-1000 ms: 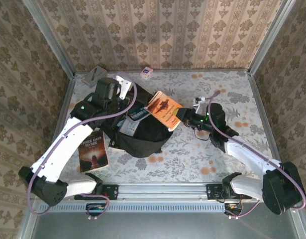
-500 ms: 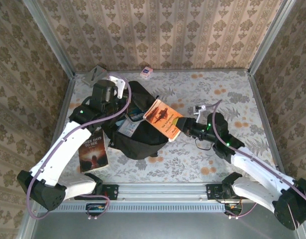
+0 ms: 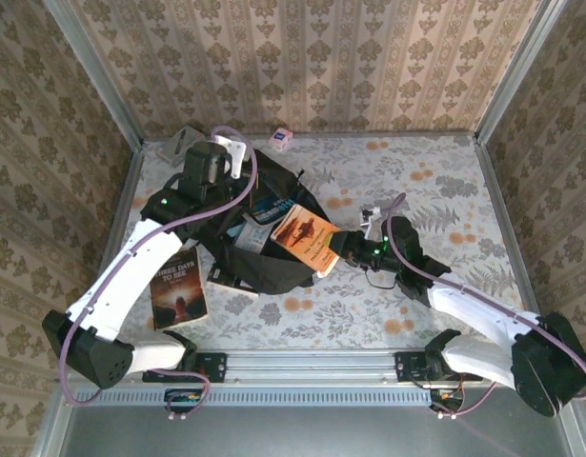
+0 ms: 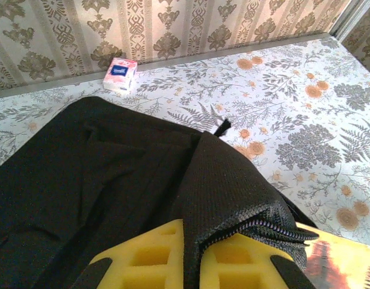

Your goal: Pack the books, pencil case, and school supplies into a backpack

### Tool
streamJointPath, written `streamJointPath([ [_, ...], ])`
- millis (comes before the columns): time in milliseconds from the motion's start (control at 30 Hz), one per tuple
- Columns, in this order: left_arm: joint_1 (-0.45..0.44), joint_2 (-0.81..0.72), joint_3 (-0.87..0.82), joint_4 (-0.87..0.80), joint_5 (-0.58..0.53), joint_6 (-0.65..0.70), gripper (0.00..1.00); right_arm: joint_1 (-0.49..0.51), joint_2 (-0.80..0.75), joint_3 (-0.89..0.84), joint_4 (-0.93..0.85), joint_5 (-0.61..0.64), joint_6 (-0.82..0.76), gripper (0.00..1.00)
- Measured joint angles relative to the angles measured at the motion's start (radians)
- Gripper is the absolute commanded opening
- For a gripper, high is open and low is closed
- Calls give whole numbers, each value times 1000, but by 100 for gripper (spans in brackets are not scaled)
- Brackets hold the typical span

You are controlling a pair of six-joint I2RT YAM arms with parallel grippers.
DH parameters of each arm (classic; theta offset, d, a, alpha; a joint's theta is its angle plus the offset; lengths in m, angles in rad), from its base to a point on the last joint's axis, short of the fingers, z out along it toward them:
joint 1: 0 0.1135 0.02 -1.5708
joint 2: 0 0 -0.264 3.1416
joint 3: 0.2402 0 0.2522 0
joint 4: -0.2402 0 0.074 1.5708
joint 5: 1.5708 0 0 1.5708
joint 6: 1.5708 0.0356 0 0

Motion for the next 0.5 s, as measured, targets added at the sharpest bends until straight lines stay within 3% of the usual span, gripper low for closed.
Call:
streamJointPath([
  [200,0,0,0,1,37,-4,0,8,222,112,97,36,100,0],
  [500,-1,0,0,1,102,-3,0,91,603,438,212,117,269,0],
])
